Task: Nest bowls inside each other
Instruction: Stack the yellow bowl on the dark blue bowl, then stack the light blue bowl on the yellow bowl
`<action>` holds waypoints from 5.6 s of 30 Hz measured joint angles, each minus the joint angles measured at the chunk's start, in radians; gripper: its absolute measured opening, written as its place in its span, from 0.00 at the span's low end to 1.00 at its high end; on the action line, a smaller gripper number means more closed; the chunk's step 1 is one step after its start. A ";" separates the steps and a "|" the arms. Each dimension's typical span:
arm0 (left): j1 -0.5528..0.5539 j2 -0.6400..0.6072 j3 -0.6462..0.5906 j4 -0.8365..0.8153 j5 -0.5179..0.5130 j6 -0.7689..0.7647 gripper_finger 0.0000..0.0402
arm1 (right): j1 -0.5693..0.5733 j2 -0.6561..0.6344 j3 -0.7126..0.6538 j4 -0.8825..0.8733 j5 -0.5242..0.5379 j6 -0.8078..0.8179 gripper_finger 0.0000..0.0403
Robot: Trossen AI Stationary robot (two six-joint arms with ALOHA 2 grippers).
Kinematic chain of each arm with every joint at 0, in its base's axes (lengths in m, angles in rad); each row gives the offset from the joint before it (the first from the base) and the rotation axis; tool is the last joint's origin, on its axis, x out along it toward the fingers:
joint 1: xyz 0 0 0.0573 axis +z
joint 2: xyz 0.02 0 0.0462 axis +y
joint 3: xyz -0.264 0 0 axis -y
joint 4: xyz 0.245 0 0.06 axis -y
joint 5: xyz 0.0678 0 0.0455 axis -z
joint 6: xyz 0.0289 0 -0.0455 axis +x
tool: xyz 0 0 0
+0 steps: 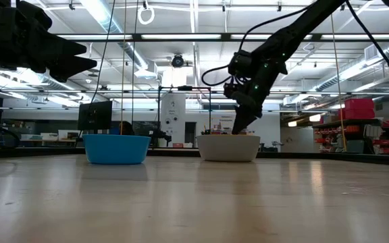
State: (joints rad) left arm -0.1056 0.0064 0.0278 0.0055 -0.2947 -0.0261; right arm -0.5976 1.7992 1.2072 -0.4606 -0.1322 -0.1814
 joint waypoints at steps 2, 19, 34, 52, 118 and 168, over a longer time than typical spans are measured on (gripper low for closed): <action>0.000 0.000 0.000 0.000 0.000 0.000 0.76 | 0.000 0.000 0.000 0.022 0.000 0.000 0.00; 0.000 0.000 0.000 0.000 0.000 0.000 0.76 | 0.003 0.000 0.000 0.081 -0.080 0.026 0.28; 0.000 0.072 0.000 -0.003 -0.010 -0.007 0.76 | 0.341 -0.034 0.000 0.320 -0.165 0.069 0.39; 0.000 0.146 -0.002 0.053 -0.056 -0.022 0.76 | 0.670 -0.840 -0.666 0.757 0.174 0.146 0.28; 0.000 0.153 0.000 0.028 -0.093 -0.050 0.76 | 0.724 -1.798 -1.197 0.472 0.158 0.136 0.19; 0.165 1.211 0.004 0.679 -0.017 -0.312 0.76 | 0.724 -1.724 -1.197 0.469 0.130 0.271 0.23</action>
State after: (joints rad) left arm 0.0589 1.2174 0.0317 0.6844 -0.3112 -0.3386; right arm 0.1268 0.0757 0.0101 0.0088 -0.0017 0.0898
